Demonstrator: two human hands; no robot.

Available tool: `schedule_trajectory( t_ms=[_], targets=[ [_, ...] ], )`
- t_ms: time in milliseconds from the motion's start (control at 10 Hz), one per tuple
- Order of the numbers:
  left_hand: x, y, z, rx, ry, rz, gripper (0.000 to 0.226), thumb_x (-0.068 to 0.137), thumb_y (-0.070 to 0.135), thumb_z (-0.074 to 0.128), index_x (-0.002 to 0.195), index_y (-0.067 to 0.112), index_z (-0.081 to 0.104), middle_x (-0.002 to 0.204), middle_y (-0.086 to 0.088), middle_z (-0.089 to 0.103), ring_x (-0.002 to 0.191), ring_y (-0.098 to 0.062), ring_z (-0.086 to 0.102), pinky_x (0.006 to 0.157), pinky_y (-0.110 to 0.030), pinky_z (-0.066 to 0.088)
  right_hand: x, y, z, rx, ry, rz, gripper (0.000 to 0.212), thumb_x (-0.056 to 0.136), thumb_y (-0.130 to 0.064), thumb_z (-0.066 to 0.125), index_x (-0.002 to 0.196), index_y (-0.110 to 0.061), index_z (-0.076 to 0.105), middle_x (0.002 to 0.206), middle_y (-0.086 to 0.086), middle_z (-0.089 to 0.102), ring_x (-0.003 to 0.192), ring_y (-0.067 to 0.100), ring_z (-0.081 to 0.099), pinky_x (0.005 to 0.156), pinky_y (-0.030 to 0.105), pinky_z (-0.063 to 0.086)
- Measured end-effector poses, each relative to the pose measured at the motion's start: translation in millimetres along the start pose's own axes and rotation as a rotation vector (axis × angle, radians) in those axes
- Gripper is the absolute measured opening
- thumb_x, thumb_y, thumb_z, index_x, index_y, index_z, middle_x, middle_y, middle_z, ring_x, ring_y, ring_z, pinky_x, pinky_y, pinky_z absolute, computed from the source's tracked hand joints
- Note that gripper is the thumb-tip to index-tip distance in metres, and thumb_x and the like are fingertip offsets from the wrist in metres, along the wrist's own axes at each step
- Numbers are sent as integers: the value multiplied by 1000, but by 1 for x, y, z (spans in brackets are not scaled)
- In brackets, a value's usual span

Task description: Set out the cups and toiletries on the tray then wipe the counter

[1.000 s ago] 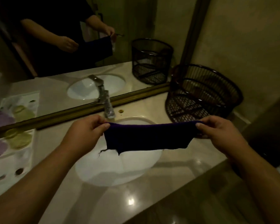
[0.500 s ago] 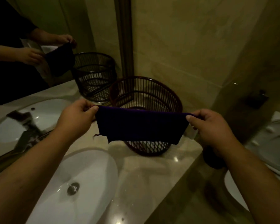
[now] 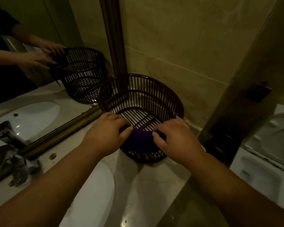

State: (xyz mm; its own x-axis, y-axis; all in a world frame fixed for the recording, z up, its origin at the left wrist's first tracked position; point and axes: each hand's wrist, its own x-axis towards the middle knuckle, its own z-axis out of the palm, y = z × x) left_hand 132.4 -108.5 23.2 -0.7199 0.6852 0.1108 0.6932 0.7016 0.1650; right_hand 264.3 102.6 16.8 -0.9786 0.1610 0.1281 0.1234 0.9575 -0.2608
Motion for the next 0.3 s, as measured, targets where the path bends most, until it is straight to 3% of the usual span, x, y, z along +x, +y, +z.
schedule_trajectory(
  t_ms=[100,200,300],
  targets=[
    [-4,-1,3,-11,10,26,49,96,61,31,119,35,66,118,8,67,120,-18,50,98,-39,46,-1,-2,0,39,6,2,35,98,-50,39,105,-35,71,92,-15,67,94,8,57,119,45,31],
    [-3,3,-4,-11,-6,-1,52,95,64,32,126,35,62,128,6,63,125,-18,49,102,-41,47,-5,-6,-8,66,20,17,36,99,-50,43,120,-35,69,112,-11,69,113,11,57,122,50,28],
    [-3,19,-20,61,97,-22,71,90,76,36,146,34,46,155,0,47,142,-24,41,114,-48,38,-13,-5,-22,51,133,82,60,100,-61,37,154,-36,41,160,-6,43,153,20,26,128,49,10]
  ],
)
